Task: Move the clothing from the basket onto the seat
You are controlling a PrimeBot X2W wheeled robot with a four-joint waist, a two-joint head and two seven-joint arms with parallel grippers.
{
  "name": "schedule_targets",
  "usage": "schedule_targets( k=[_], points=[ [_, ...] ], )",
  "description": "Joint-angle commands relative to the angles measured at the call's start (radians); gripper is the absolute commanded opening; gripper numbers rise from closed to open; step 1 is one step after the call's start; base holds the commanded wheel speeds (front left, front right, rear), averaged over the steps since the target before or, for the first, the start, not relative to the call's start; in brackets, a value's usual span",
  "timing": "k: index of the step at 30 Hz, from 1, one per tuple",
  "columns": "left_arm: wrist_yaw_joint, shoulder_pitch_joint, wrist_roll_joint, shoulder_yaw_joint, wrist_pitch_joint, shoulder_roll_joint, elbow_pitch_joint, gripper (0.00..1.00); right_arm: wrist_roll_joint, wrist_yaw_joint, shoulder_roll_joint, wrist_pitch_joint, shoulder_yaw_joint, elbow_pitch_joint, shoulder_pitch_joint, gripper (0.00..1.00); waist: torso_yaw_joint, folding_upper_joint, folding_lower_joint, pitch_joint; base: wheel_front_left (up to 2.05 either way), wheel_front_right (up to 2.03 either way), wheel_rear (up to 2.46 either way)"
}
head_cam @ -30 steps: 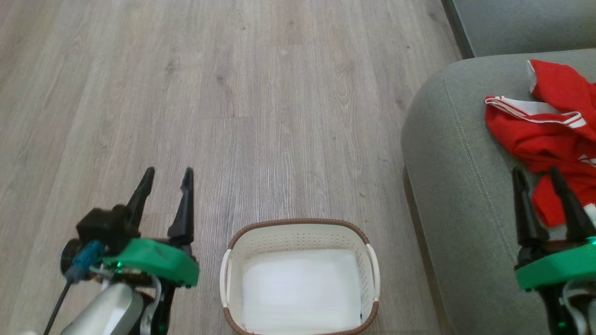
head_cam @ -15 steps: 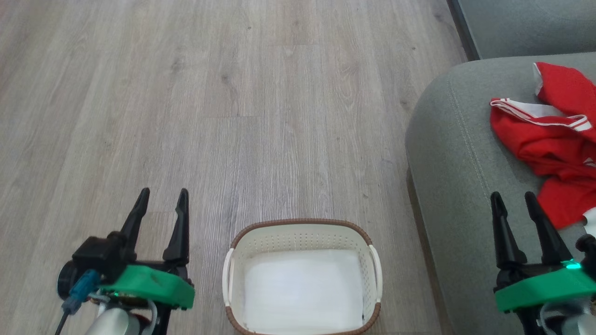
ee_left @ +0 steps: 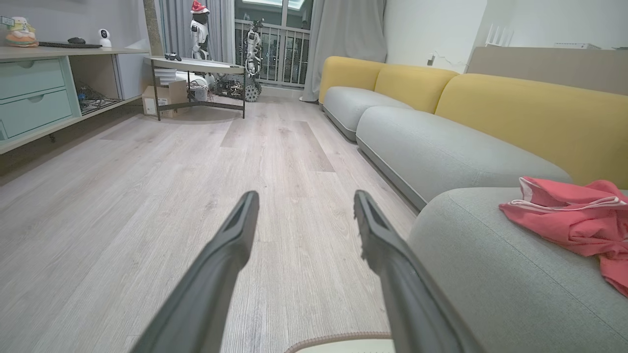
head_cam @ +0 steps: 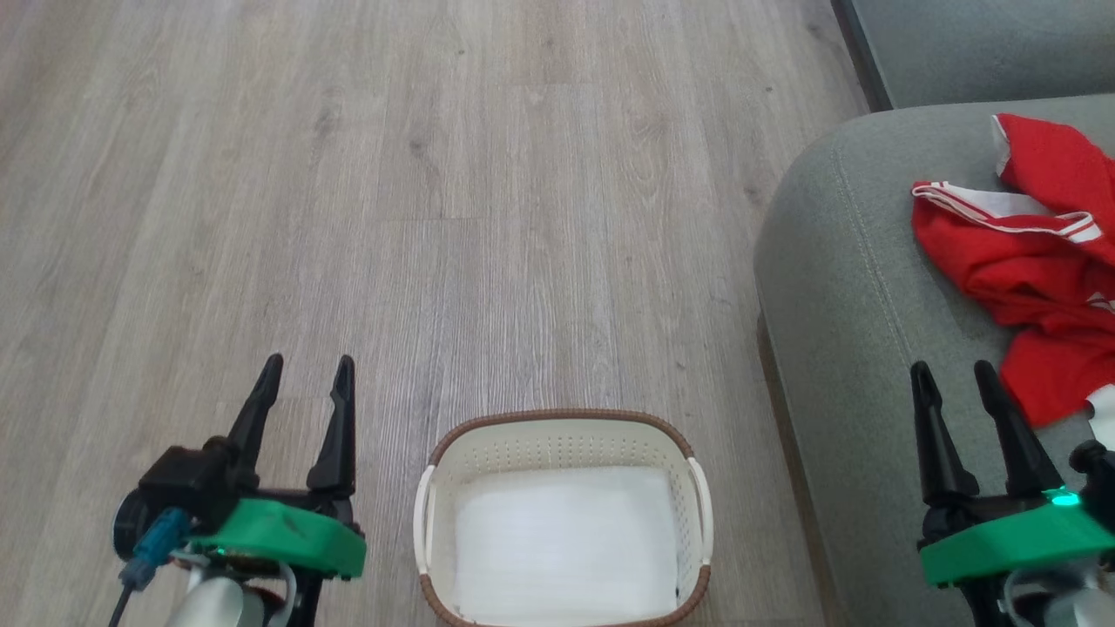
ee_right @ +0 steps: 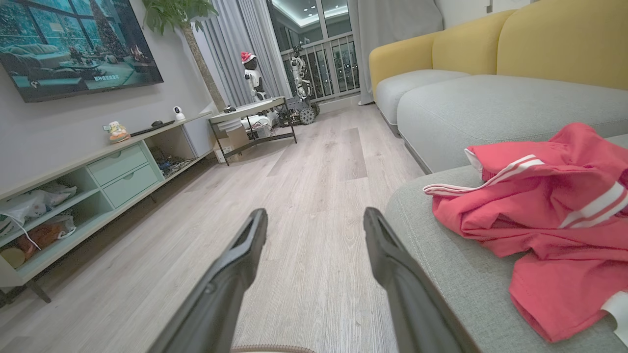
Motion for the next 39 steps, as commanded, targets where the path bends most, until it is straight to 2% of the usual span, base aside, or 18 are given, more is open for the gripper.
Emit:
schedule_targets(
  k=[1, 9, 26, 27, 31, 39],
  points=[
    [-0.005, -0.023, 0.013, 0.048, -0.012, 0.008, -0.020, 1.00, -0.002, 0.000, -0.015, -0.007, 0.018, -0.030, -0.027, 1.00, 0.000, -0.0001, 0.0000, -0.001, 0.00, 0.00, 0.00],
    [-0.037, -0.017, 0.035, 0.065, -0.012, -0.012, 0.002, 1.00, 0.001, 0.000, -0.013, -0.004, 0.023, -0.033, -0.028, 1.00, -0.001, -0.0001, 0.0000, -0.002, 0.00, 0.00, 0.00],
    [-0.074, -0.020, 0.054, 0.090, -0.012, -0.036, 0.042, 1.00, 0.012, 0.000, -0.010, -0.003, 0.038, -0.027, -0.040, 1.00, -0.013, -0.0001, 0.0000, 0.000, 0.00, 0.00, 0.00],
    [-0.074, 0.020, 0.045, 0.040, 0.000, -0.042, 0.070, 0.00, 0.005, 0.000, 0.001, 0.001, 0.017, 0.006, -0.002, 0.00, -0.013, -0.0001, 0.0000, 0.000, 0.00, 0.00, 0.00],
    [-0.075, 0.040, 0.037, 0.032, 0.004, -0.053, 0.122, 0.00, 0.011, 0.000, 0.004, 0.003, 0.025, 0.064, 0.012, 0.00, -0.013, -0.0001, 0.0000, 0.000, 0.00, 0.00, 0.00],
    [-0.085, 0.033, -0.033, 0.054, 0.023, -0.062, 0.126, 0.00, 0.078, 0.000, 0.010, 0.017, 0.020, 0.075, 0.000, 0.00, -0.013, -0.0001, 0.0000, 0.000, 0.00, 0.00, 0.00]
  ],
)
